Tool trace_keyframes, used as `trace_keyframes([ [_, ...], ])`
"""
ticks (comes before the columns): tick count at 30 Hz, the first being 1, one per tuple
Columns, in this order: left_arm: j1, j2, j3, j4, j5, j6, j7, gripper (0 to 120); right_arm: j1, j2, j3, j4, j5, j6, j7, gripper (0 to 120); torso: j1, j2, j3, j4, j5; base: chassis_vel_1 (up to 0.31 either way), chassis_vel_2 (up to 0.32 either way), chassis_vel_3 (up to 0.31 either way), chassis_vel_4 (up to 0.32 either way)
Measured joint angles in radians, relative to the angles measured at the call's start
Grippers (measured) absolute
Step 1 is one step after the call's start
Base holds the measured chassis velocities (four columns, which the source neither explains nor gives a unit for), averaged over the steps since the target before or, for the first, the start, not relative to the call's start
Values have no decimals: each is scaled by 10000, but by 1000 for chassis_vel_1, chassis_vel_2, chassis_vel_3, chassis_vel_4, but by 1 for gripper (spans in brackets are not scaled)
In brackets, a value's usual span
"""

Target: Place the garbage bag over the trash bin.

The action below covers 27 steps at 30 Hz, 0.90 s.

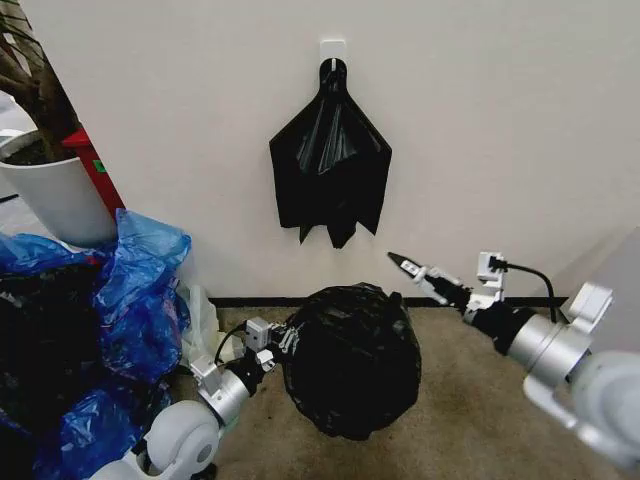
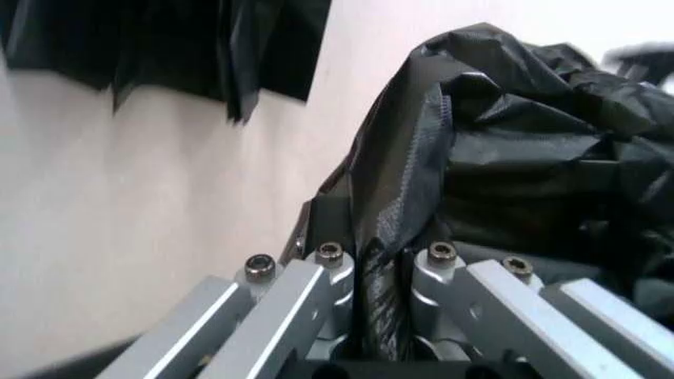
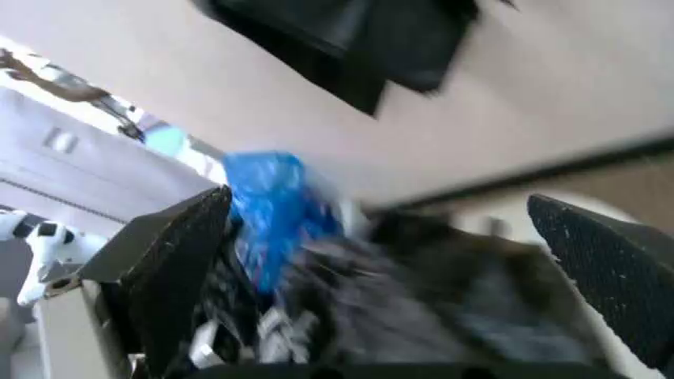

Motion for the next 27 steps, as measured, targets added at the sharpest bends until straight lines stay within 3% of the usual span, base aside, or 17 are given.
trace_keyframes([
  [2,-51,-4,0,21,12,-75,81,4,-22,-72,211,-131,413,-239,166,100,0,0,0,0,0,0,0,0,0],
  [4,-234,6,-54,69,26,-248,361,4,-136,-288,832,-609,1785,-1057,488,100,0,1,-1,-7,-4,0,0,0,0],
  [6,-319,67,-155,62,34,-274,610,4,-166,-397,958,-1069,1981,-1500,212,100,0,0,0,-3,1,0,0,0,0],
  [10,-344,119,-195,-54,12,-274,656,4,-217,-456,803,-1261,1203,-1702,-566,100,0,0,0,-1,-5,0,0,0,0],
  [11,-321,157,-246,-129,11,-274,667,4,-326,-488,632,-1322,354,-1723,-1498,100,0,0,0,-4,-3,0,0,0,0],
  [14,-241,222,-393,-277,11,-275,696,4,-340,-521,250,-1416,-788,-1725,-2361,100,0,0,0,-1,-3,0,0,0,0],
  [19,-120,288,-608,-411,-10,-304,652,4,-295,-506,-165,-1390,-1064,-1650,-2449,100,0,0,0,-1,-4,0,0,0,0],
  [25,-7,311,-761,-452,-24,-308,628,4,-226,-423,-455,-1258,-1089,-1411,-2379,84,0,0,0,-1,-3,0,0,0,0],
  [27,12,304,-755,-463,-9,-308,617,4,-178,-392,-530,-1206,-1095,-1343,-2358,72,0,0,0,-1,-3,0,0,0,0],
])
